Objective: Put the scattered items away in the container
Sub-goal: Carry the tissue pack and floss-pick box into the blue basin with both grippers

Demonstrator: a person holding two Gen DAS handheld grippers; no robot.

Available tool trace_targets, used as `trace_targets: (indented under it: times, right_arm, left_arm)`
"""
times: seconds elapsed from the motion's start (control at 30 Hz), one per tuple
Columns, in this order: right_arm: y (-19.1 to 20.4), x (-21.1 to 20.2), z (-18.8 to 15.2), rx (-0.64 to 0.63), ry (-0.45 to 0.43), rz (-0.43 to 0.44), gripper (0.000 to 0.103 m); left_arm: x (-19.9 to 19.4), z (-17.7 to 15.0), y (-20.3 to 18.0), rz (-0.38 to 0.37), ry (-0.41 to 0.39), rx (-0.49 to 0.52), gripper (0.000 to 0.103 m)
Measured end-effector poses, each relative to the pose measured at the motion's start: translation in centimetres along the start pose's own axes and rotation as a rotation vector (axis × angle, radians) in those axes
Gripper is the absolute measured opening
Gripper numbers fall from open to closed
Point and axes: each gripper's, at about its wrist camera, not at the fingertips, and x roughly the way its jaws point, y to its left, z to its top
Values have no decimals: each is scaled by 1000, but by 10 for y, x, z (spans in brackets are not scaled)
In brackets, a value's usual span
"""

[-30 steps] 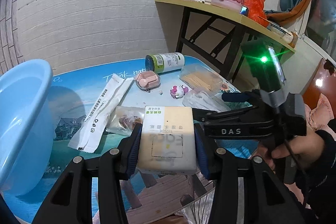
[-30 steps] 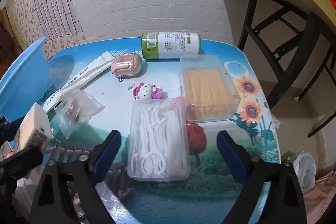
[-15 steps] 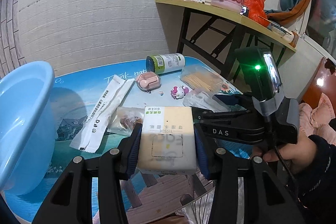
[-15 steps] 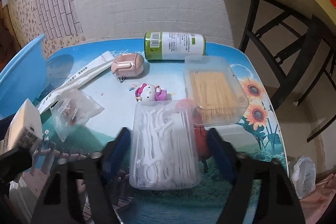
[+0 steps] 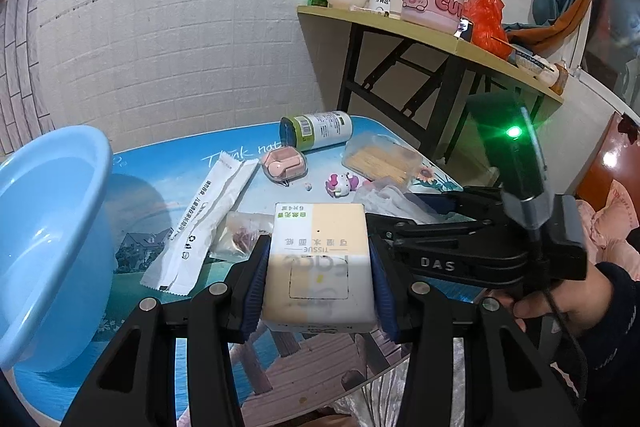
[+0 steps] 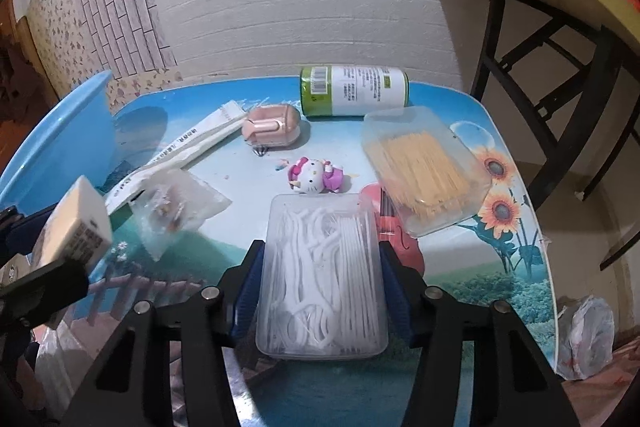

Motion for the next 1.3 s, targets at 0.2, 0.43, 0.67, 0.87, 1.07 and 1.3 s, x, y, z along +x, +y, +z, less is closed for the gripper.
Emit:
trace_targets:
  times: [0.2,0.43,0.67,0.87,1.07,1.3]
  right_arm:
    - [3,-23,5,8,-30,39,56]
    - [9,-46,17,43,-58,95,56]
    - [40,-70,33,-13,-109,139,56]
    - [65,-77,50,0,-121,232,56]
    - [102,-83,69,-60,-142,294,56]
    - [160,-76,87,-170,-144,338,56]
  left_arm:
    - [-11,3,1,11,-26,-6,45]
    - [-36,15,9,31,-89,-24,45]
    - [-64,31,28,87,-161,-55,45]
    - [-84,40,59,150,-210,-97,45]
    - [-101,46,97,230,-247,-153,45]
    - [-111,35,141,331,-238,-219,45]
